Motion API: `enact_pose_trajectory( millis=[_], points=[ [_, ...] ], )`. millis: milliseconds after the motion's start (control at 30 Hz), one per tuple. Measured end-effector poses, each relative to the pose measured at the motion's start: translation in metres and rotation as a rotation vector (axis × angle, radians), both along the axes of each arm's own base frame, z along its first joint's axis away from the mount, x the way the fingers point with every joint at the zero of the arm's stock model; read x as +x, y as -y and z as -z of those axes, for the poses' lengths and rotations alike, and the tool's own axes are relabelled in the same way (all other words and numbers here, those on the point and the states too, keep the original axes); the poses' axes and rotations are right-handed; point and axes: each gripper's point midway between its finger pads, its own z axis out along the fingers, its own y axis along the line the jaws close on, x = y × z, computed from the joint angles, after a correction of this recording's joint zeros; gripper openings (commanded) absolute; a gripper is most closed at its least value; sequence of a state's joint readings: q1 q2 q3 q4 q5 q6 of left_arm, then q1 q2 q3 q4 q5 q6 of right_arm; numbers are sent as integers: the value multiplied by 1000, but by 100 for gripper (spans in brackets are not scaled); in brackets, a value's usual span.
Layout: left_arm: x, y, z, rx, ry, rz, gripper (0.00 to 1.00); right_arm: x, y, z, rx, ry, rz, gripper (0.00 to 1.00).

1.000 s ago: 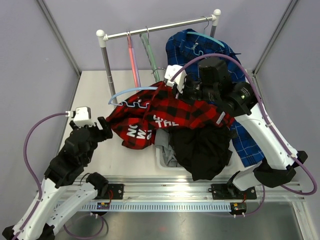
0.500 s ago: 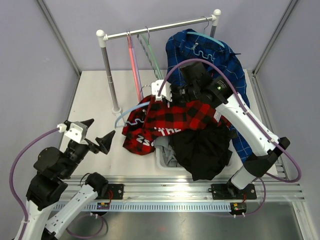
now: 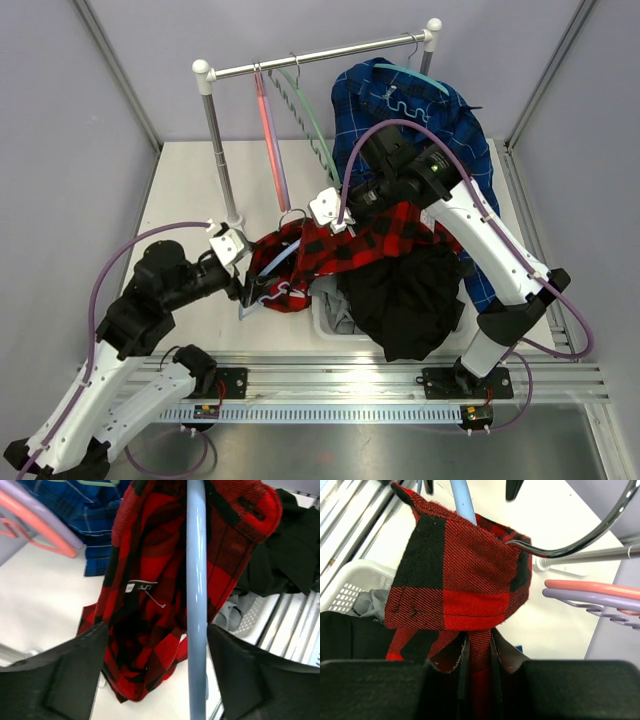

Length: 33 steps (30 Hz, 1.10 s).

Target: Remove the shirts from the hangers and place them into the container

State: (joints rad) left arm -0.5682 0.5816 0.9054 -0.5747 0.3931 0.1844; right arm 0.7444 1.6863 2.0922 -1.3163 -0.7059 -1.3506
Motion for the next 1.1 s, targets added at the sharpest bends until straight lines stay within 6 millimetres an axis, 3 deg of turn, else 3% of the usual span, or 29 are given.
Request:
enact_pose_trajectory(
  millis=[167,367,400,433,467,633,767,900,1100],
  points=[
    [-2,12,6,-2,-46,64,49,-5,0,0,4,-6,-27,0],
    [-9,25,7,-33,-83,140,36,-4,0,0,5,-1,-29,0],
    [-9,27,7,-38,-86,150,29,-4,0,0,5,-1,-29,0],
    [-11,29,9,-44,-102,163,7,-4,0,0,4,0,-29,0],
    [-12,32,11,-49,-119,176,0,-3,0,1,3,1,-27,0],
    [-11,34,13,-65,-149,169,0,-1,2,3,-4,-20,-3,21],
    [-12,31,14,-88,-168,138,0,1,-3,2,14,-75,53,65],
    [-15,26,31,-113,-240,85,0,11,-9,-2,38,-119,152,76],
    [-20,19,50,-165,-346,3,0,20,0,-14,57,-203,370,81]
  ],
)
